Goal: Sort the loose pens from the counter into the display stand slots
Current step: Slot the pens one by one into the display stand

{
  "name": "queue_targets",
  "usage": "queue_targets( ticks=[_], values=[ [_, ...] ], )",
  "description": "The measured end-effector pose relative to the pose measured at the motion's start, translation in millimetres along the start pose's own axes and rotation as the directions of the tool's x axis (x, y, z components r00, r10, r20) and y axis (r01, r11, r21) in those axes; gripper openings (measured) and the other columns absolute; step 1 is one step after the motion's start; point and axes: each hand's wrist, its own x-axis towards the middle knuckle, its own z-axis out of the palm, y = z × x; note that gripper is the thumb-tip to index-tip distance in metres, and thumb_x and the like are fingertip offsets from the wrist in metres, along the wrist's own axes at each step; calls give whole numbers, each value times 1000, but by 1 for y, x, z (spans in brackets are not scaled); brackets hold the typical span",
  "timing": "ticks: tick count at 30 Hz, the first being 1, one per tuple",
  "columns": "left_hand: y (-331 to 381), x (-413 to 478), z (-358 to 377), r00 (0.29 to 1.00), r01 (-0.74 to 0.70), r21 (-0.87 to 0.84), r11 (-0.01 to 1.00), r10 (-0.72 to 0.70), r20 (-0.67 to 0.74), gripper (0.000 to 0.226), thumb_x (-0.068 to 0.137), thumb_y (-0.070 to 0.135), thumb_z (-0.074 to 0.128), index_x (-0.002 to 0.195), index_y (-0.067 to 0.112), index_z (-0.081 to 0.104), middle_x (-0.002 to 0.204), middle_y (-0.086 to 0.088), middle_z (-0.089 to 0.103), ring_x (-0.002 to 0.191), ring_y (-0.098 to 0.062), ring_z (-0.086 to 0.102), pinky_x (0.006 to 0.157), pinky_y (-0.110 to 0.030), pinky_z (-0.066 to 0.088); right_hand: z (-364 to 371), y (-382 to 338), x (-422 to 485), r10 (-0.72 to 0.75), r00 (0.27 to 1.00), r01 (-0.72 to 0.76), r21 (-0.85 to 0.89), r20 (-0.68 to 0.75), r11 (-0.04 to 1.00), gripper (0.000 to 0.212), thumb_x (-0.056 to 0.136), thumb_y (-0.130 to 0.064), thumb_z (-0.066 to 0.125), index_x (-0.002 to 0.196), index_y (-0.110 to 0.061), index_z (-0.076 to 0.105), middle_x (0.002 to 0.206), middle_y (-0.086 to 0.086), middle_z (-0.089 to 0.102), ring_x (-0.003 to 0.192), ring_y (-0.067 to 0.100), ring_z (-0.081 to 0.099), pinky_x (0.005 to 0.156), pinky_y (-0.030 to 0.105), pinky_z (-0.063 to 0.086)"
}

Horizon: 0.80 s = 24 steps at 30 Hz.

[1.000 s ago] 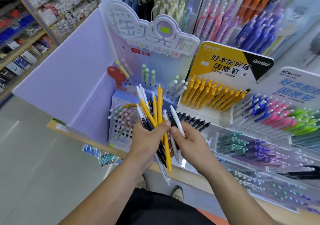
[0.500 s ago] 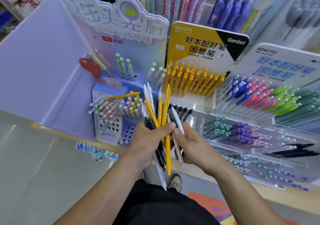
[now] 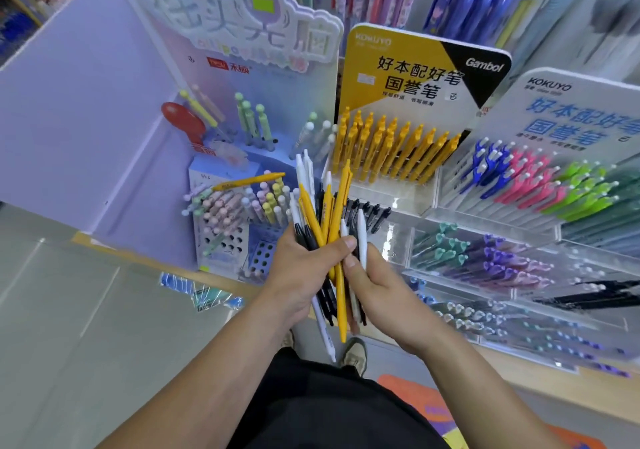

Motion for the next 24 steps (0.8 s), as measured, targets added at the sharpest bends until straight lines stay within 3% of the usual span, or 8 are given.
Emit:
queue_targets(
  ticks=[3,7,10,12,14,16,20,24],
  values=[
    [-3,1,-3,999,-8,-17,1000,7,-48,33,84,5,86,112,10,70,99,-11,80,99,-35,77,89,-66,59,8,3,3,22,1000,-22,6,-5,1000,31,108,-47,38,130,-26,44,73,13,54,54,26,52,60,48,52],
    [-7,0,-11,1000,-2,37,999,3,-26,31,85,8,86,112,12,71,98,-7,80,96,-27,78,93,-59,61,4,5,0,68,996,-74,89,60,993,17,108,-44,40,122,-51,47,71,-2,54,56,21,52,64,49,53],
    [-11,-3,-17,1000,9,46,999,-9,0,28,84,9,86,108,10,71,92,-8,80,89,-29,77,87,-60,62,0,1,-5,108,987,-121,111,118,986,17,108,-45,42,121,-51,50,112,23,68,68,38,62,76,59,56],
    [-14,-5,-19,999,2,55,999,-1,-35,23,85,7,85,102,12,72,86,-4,80,84,-22,78,80,-47,64,1,0,-9,128,984,-145,139,121,980,19,109,-40,41,123,-44,53,130,29,61,92,45,68,83,49,59],
    [-18,-7,-19,994,7,36,999,-3,-111,19,85,6,85,95,16,72,82,0,80,81,-17,78,74,-38,64,3,4,-10,146,986,-162,232,83,959,21,110,-33,42,123,-34,58,124,23,66,89,28,74,71,38,63],
    [-21,-7,-23,980,18,0,1000,-17,-196,21,84,7,86,96,17,72,82,4,79,77,-10,77,70,-29,63,6,14,-11,174,984,-160,255,-31,953,24,109,-31,44,128,-29,59,112,0,69,82,11,71,67,36,63],
    [-24,-6,-34,959,-8,-17,1000,3,-282,29,83,10,88,105,19,70,93,7,79,78,0,75,73,-21,52,-3,40,-12,162,935,-164,20,-316,986,27,108,-36,45,132,-30,56,82,-2,57,65,15,51,60,38,49],
    [-27,-8,-38,964,-15,-11,1000,11,-267,29,84,10,87,107,18,70,89,11,80,81,-1,75,70,-16,52,-16,52,-16,212,928,-194,89,-307,977,22,103,-32,41,103,-43,60,74,-5,44,59,10,36,60,30,31]
  ],
)
